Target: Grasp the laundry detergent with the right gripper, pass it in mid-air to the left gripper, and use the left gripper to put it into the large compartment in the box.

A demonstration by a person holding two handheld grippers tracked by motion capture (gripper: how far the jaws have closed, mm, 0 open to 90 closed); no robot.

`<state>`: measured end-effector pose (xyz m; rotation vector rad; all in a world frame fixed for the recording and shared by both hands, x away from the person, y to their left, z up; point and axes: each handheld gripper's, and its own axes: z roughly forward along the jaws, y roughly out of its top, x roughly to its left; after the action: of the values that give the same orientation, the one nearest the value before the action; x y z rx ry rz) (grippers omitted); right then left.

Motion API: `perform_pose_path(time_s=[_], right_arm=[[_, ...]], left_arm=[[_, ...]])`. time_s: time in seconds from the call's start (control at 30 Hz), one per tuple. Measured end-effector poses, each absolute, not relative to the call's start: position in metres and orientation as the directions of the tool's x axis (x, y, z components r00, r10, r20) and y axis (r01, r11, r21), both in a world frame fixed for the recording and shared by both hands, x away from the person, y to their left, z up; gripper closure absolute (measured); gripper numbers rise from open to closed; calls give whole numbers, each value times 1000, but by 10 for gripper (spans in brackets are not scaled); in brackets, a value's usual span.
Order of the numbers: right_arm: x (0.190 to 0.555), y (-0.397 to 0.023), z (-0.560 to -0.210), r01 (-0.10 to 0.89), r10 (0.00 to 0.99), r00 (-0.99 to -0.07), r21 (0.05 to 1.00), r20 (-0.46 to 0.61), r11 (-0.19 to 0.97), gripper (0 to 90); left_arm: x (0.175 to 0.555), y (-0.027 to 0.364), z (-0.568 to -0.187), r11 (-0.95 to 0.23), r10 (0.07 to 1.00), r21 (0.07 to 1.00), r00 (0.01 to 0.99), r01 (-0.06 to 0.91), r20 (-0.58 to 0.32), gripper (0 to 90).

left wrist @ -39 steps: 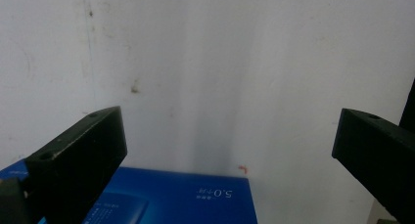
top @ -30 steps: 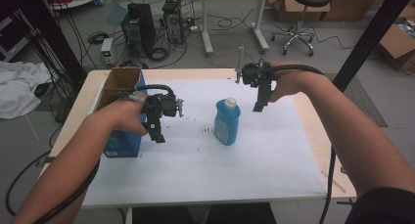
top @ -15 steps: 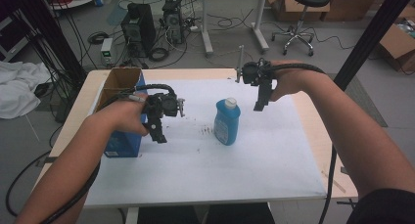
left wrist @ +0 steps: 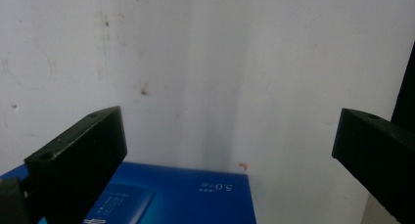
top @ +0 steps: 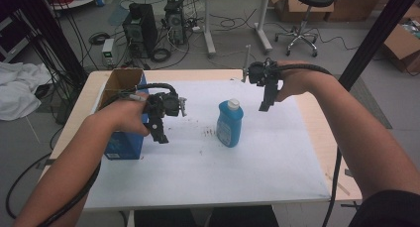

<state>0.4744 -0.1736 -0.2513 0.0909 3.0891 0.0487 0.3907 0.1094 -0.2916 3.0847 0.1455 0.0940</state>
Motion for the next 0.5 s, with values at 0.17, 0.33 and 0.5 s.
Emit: perform_pose_path(time_s=[0.17, 0.33, 0.5], right_arm=[[478, -184, -252, 84, 88, -996, 113, -27, 990, 0], [477, -202, -248, 130, 139, -990, 297, -10, 946, 0], [472, -221, -244, 157, 173, -985, 476, 9, 865, 0]], left_arm=[[391, 109, -294, -994, 93, 57, 994, 89, 58, 1], [389, 109, -295, -994, 94, 58, 994, 91, 57, 1], [386, 111, -293, -994, 94, 64, 994, 91, 61, 1]])
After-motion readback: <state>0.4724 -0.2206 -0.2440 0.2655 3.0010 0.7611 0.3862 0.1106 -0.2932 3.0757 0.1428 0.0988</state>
